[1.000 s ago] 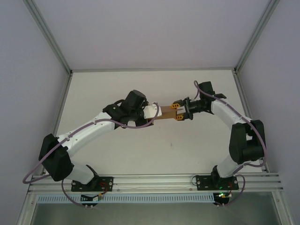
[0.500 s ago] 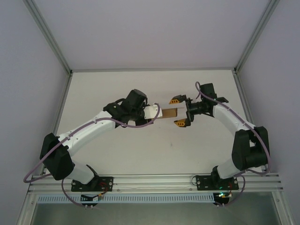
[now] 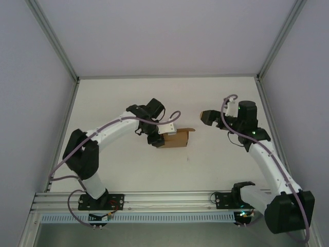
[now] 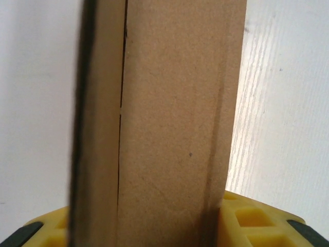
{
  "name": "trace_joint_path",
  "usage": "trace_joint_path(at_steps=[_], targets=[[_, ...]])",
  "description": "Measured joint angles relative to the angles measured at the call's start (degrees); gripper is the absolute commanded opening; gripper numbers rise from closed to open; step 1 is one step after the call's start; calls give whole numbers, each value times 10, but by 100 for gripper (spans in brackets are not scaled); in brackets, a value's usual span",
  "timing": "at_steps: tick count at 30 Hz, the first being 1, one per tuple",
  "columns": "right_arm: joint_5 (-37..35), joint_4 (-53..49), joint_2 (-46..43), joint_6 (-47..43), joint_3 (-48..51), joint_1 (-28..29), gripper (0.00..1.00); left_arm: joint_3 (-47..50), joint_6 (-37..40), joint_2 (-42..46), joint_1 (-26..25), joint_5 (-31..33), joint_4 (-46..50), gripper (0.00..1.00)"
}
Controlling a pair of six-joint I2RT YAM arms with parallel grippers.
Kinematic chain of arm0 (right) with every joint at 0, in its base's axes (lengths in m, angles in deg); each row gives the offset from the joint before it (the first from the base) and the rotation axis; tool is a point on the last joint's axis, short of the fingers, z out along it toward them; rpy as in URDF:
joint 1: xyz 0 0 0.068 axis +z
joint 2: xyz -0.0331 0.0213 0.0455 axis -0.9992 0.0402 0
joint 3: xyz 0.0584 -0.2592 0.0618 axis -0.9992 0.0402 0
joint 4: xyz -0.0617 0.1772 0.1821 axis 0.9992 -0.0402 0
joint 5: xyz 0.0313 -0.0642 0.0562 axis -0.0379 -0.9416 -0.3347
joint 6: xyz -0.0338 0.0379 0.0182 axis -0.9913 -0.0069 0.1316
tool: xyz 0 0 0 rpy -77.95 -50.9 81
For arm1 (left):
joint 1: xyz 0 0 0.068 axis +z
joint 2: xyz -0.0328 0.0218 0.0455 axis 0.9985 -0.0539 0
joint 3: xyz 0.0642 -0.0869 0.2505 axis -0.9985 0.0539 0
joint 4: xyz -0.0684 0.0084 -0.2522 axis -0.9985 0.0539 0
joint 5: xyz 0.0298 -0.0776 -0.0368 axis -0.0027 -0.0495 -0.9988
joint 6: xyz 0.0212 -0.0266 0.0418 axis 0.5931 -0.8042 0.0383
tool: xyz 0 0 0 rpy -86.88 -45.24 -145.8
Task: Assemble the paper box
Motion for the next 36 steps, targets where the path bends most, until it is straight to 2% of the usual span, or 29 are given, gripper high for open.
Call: trace_joint_path(at_steps=[8,9,13,18,24,26,28,31,36], targets=[[70,-63,19,-235,-19,53,96,-29,-1,-35,9,-26,40,32],[73,-64,21,-259,-17,63,93,-34,0,-37,11,-28,45,32],[70,-66,57,-329,-19,95,74,-41,0,-40,14,-34,47,32],[38,-110,136,-370,-52,104,67,-41,0,-43,14,-38,49,32],[-10,-133,173,-396,-78,130,54,-41,0,-45,14,-38,51,32],[-19,-138,185,-398,-88,132,48,-41,0,-45,14,-38,51,32],[-28,-146,201,-404,-101,133,36,-41,0,-45,14,-38,51,32],[-38,-166,225,-411,-123,136,24,-41,-3,-45,14,-38,51,32],[-59,-202,236,-414,-145,141,17,-41,-11,-45,14,-33,48,32]])
